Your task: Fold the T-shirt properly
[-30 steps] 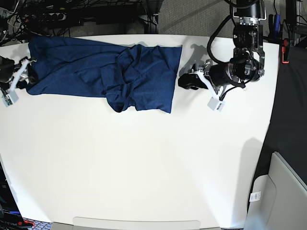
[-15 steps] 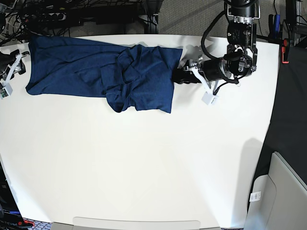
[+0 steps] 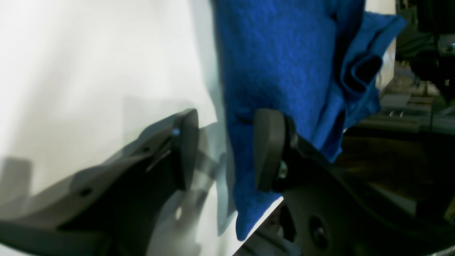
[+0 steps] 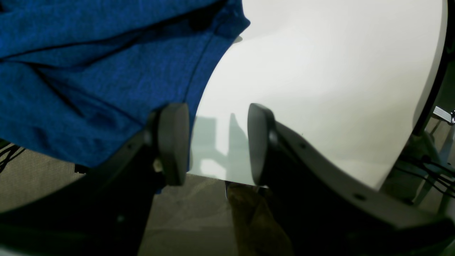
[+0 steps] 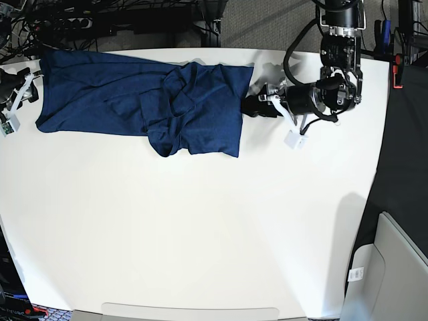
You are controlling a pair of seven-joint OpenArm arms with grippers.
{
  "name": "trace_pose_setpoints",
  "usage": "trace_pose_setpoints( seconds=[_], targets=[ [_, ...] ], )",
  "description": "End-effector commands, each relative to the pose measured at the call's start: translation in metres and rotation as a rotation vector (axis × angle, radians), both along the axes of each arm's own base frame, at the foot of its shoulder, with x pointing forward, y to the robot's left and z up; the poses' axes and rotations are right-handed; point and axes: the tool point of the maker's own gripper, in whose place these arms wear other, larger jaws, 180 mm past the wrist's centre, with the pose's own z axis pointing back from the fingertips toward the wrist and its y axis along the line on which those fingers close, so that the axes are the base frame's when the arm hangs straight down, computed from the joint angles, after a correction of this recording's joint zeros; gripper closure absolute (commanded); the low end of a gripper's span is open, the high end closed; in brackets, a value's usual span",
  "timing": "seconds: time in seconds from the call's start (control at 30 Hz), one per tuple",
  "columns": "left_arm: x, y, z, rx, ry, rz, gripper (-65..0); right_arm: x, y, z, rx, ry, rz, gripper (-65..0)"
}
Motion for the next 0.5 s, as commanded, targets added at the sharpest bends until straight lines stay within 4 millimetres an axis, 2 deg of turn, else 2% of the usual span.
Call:
trace_pose_setpoints(
  seconds=[0.0, 0.1, 0.37, 0.47],
  targets=[
    [0.0091, -0.0011, 0.0182, -0.056, -0.039, 0.005, -26.0, 0.0076, -0.0045, 0.0126, -0.023, -0.032, 0.015, -25.2],
    [0.0140, 0.0081, 0.0242, -0.093, -0.044, 0.048, -26.0, 0.0083, -0.0036, 0.0127, -0.020, -0.034, 0.017, -25.2],
    [0.0123, 0.0028, 0.0276, -0.131, -0.040, 0.048, -26.5, 0.0087, -0.0033, 0.0127, -0.018, -0.035, 0.017, -25.2],
    [0.0085, 0.0021, 0.0259, -0.127, -0.026, 0.033, -29.3, 0.0087, 0.0005, 0.0099, -0.003, -0.038, 0.012, -25.2]
  ],
)
